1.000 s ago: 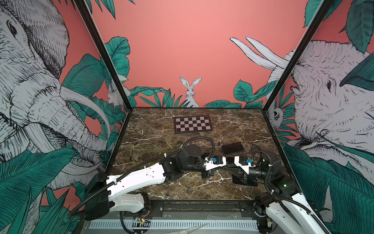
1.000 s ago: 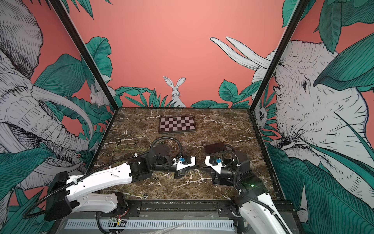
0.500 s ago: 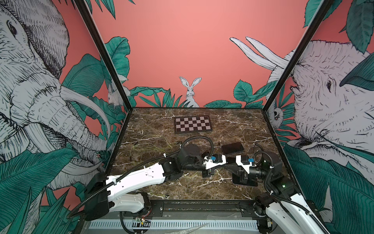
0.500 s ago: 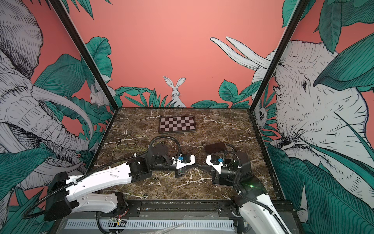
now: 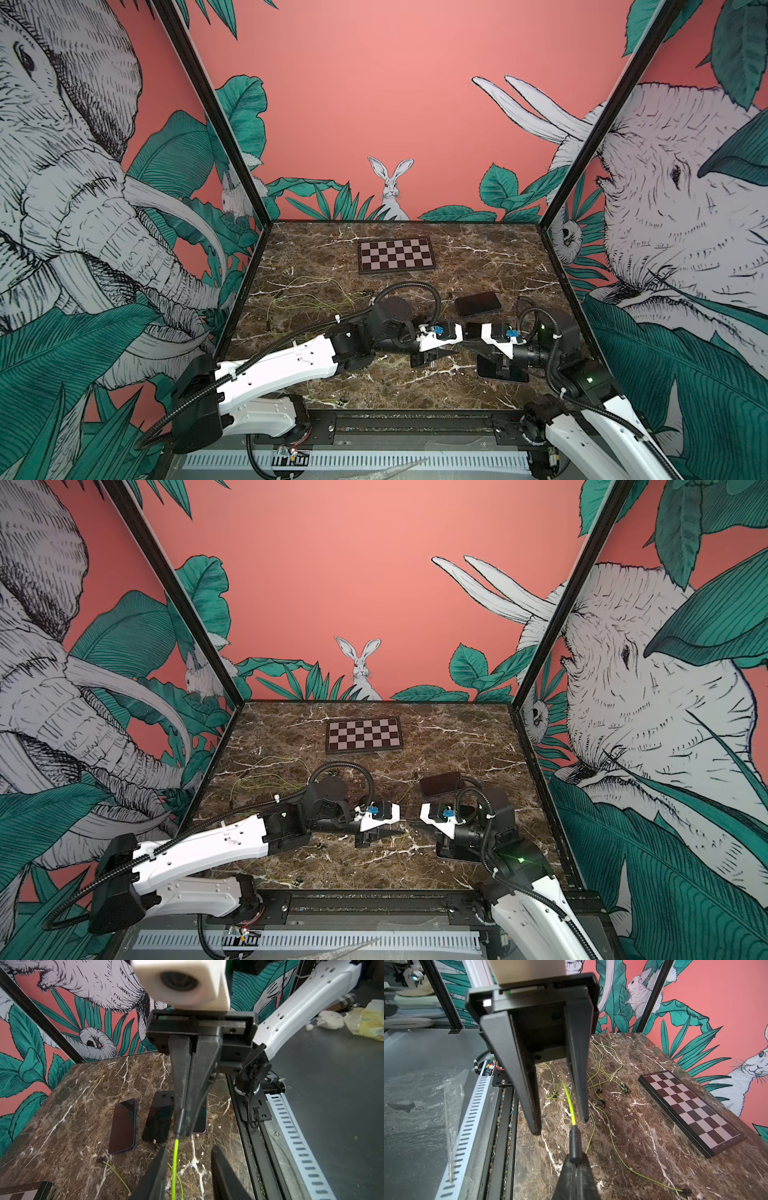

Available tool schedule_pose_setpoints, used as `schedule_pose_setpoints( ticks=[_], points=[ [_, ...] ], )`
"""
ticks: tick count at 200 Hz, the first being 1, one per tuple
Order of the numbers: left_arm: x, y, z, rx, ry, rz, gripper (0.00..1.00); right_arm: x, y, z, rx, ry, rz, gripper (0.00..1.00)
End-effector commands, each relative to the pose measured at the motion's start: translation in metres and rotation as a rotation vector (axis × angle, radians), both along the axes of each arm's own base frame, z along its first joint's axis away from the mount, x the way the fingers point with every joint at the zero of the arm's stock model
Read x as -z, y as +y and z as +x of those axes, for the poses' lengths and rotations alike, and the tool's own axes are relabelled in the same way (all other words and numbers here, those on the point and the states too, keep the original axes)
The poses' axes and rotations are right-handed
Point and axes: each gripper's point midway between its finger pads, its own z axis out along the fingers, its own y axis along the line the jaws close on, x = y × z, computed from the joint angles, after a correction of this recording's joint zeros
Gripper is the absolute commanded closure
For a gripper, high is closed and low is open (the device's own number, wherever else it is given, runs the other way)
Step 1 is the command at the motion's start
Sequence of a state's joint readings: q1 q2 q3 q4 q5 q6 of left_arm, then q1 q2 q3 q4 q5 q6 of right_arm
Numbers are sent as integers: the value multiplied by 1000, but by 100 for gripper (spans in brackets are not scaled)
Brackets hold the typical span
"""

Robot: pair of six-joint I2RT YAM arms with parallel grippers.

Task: Plug wired earphones into phones
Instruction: Pick up the wired earphone from the center of the board.

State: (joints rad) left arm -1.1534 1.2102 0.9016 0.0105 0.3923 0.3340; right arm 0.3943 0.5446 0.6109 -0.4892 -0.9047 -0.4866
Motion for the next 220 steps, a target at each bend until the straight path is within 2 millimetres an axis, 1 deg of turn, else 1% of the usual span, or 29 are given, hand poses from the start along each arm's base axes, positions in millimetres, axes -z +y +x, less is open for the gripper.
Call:
schedule_pose_setpoints(
  ticks=[1, 37, 55, 92, 126, 150, 189, 220],
  points=[
    [-10, 1, -5, 31, -22, 0, 63, 5, -2, -3, -32, -27, -63, 100],
    [-18, -7, -2, 23, -5, -29, 62, 5, 0, -4, -51, -27, -60, 100],
    [-19, -12, 0, 23, -2, -45, 66, 5, 0, -4, -54, -29, -56, 100],
    [-11, -20, 0, 37, 33, -19, 66, 1, 1, -5, -54, -34, -37, 100],
    [-18, -23, -1, 43, 38, -45, 67, 3, 1, -5, -55, -29, -40, 100],
    [-20, -26, -1, 48, 51, -61, 71, 4, 1, -4, -54, -27, -43, 100],
    [-18, -30, 0, 47, 73, -62, 76, 3, 1, -3, -56, -32, -47, 100],
    [-15, -30, 1, 39, 75, -53, 83, 2, 2, -4, -62, -30, -45, 100]
  ],
)
